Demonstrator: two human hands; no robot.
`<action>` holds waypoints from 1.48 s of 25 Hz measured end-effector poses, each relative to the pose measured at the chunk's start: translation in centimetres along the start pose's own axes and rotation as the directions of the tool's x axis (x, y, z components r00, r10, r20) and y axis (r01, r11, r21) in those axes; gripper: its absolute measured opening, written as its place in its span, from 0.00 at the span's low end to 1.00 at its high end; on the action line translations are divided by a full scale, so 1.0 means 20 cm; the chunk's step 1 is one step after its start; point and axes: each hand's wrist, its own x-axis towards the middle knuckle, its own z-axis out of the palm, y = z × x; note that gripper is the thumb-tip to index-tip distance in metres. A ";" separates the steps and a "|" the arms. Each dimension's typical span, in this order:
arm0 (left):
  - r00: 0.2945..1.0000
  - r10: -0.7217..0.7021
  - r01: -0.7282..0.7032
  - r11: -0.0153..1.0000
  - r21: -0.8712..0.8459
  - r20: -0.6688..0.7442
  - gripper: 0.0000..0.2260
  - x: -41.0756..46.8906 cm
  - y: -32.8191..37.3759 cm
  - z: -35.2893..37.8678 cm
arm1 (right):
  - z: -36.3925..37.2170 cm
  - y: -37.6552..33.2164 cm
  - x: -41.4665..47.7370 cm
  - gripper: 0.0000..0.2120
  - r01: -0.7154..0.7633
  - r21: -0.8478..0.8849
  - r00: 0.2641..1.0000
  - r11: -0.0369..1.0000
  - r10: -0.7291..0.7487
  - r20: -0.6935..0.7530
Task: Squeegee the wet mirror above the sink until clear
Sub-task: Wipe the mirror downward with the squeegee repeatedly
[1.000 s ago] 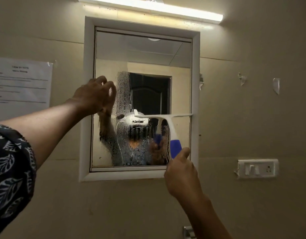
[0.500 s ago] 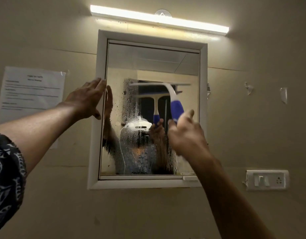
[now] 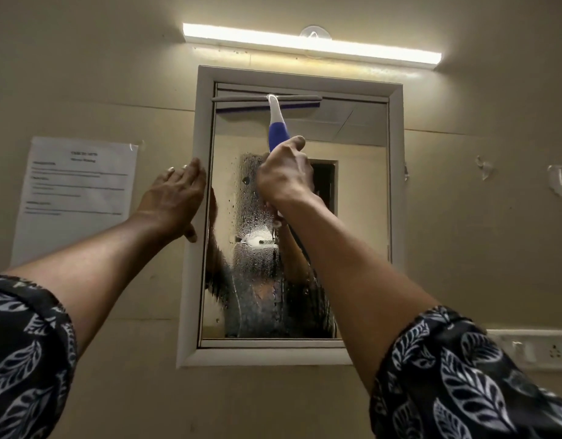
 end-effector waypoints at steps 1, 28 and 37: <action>1.000 -0.008 0.008 1.000 0.016 0.004 0.57 0.00 0.01 0.00 | 0.02 -0.01 0.01 0.12 -0.008 0.011 1.000 1.000 0.008 -0.005; 0.995 -0.068 0.060 0.993 -0.100 -0.075 0.56 -0.02 -0.02 0.03 | 0.21 0.21 -0.43 0.21 -0.188 -0.055 0.979 0.981 0.192 0.070; 0.996 -0.090 0.089 0.994 -0.056 -0.021 0.54 -0.03 0.02 0.01 | 0.33 0.52 -1.00 0.23 -0.310 -0.271 0.928 0.911 0.352 0.121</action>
